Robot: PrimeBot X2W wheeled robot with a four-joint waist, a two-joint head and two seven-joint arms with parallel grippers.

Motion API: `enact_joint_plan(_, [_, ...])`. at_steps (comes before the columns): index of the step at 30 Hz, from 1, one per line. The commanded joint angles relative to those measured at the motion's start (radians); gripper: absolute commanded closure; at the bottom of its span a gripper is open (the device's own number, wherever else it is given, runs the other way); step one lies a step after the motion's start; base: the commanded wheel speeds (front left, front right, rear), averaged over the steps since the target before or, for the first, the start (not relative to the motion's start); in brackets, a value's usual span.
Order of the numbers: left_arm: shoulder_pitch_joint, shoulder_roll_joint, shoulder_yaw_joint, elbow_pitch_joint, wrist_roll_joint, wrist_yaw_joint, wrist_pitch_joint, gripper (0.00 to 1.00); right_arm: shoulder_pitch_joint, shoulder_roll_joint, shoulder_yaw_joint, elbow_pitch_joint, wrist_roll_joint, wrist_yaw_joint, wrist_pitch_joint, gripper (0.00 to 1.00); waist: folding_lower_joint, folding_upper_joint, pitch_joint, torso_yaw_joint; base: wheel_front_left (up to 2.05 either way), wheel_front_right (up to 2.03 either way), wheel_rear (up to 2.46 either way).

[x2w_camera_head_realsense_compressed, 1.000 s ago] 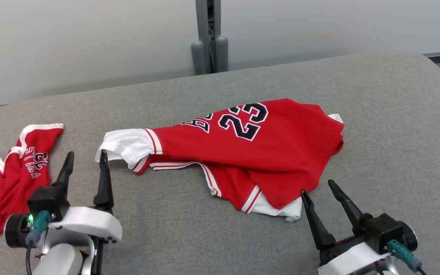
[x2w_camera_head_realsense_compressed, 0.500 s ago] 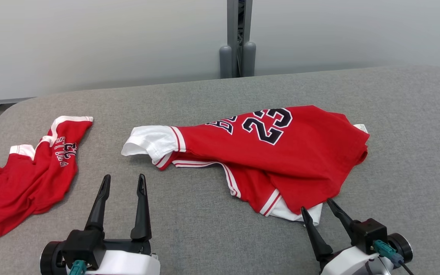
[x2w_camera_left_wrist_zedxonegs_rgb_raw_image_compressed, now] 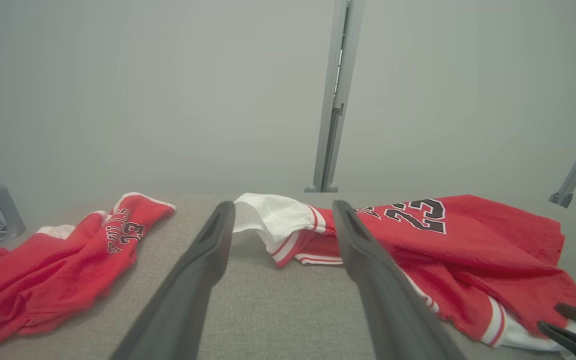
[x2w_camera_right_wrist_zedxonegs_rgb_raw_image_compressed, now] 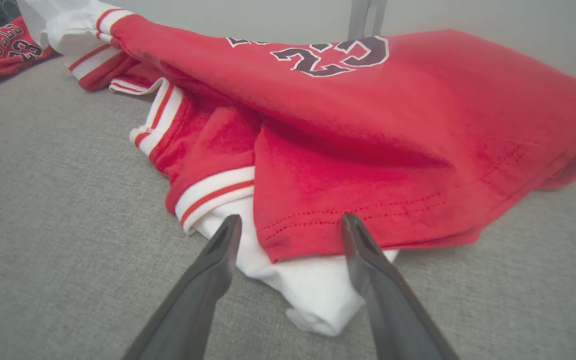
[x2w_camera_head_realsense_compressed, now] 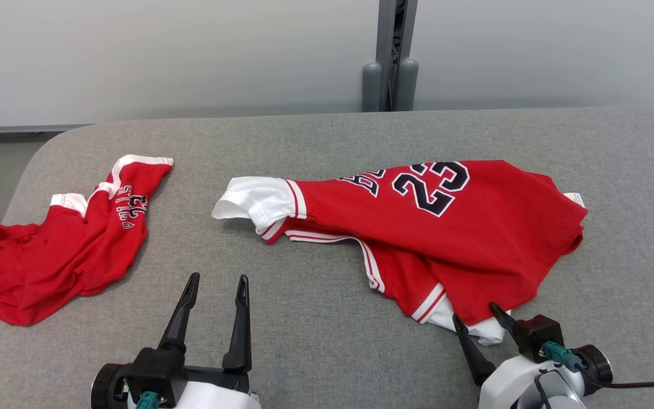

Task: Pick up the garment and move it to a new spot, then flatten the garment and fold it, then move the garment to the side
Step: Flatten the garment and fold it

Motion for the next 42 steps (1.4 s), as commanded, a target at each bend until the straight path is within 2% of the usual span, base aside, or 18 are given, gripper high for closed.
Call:
enact_joint_plan(1, [-0.011, 0.0, 0.005, 0.005, 0.011, -0.008, -0.001, 0.0, -0.011, -0.007, -0.002, 0.014, 0.001, 0.0, -0.001, 0.0, 0.0, 0.0, 0.002, 0.005, 0.0, 0.0, 0.0])
enact_joint_plan(2, [-0.011, -0.003, 0.007, 0.007, 0.013, -0.01, -0.001, 0.0, -0.019, -0.007, -0.002, 0.026, 0.002, 0.0, -0.001, 0.3, 0.0, 0.0, 0.002, 0.007, 0.0, 0.0, 0.0])
enact_joint_plan(4, [-0.009, -0.006, 0.011, 0.01, 0.016, -0.018, -0.001, 0.0, -0.031, -0.007, -0.002, 0.043, 0.007, 0.0, -0.001, 0.82, 0.0, 0.0, 0.005, 0.012, 0.0, 0.0, 0.0])
enact_joint_plan(5, [-0.009, -0.006, 0.014, 0.012, 0.018, -0.02, -0.001, 0.0, -0.034, -0.007, 0.0, 0.051, 0.009, 0.0, -0.001, 1.0, 0.0, 0.0, 0.006, 0.013, 0.0, 0.0, 0.0])
enact_joint_plan(16, [-0.004, -0.008, 0.047, 0.022, 0.046, -0.041, -0.002, 0.0, -0.023, -0.007, -0.048, 0.013, -0.01, 0.0, -0.001, 1.0, 0.0, 0.0, 0.013, -0.019, 0.0, 0.0, 0.0])
enact_joint_plan(21, [-0.008, -0.011, 0.054, 0.029, 0.053, -0.053, -0.002, 0.0, -0.01, -0.012, -0.127, -0.017, -0.07, 0.0, -0.001, 1.0, 0.0, 0.0, 0.019, -0.047, 0.0, 0.0, 0.0])
enact_joint_plan(31, [-0.022, -0.014, 0.067, 0.04, 0.069, -0.08, -0.002, 0.0, 0.0, -0.077, -0.367, -0.098, -0.159, 0.0, -0.001, 1.0, 0.0, 0.0, 0.045, -0.073, 0.0, 0.0, 0.0])
enact_joint_plan(32, [-0.022, -0.014, 0.067, 0.04, 0.069, -0.08, -0.002, 0.0, 0.0, -0.077, -0.367, -0.098, -0.159, 0.0, -0.001, 1.0, 0.0, 0.0, 0.045, -0.073, 0.0, 0.0, 0.0])
enact_joint_plan(37, [-0.029, -0.015, 0.073, 0.049, 0.075, -0.089, -0.002, 0.0, 0.01, -0.082, -0.469, -0.198, -0.205, 0.0, -0.001, 1.0, 0.0, 0.0, 0.057, -0.08, 0.0, 0.0, 0.0])
enact_joint_plan(40, [-0.036, -0.017, 0.074, 0.055, 0.078, -0.095, -0.002, 0.0, 0.02, -0.073, -0.497, -0.29, -0.241, 0.0, -0.001, 1.0, 0.0, 0.0, 0.065, -0.085, 0.0, 0.0, 0.0])
enact_joint_plan(42, [-0.039, -0.019, 0.071, 0.061, 0.081, -0.099, -0.002, 0.0, 0.053, -0.061, -0.484, -0.282, -0.248, 0.0, -0.001, 1.0, 0.0, 0.0, 0.067, -0.087, 0.0, 0.0, 0.0])
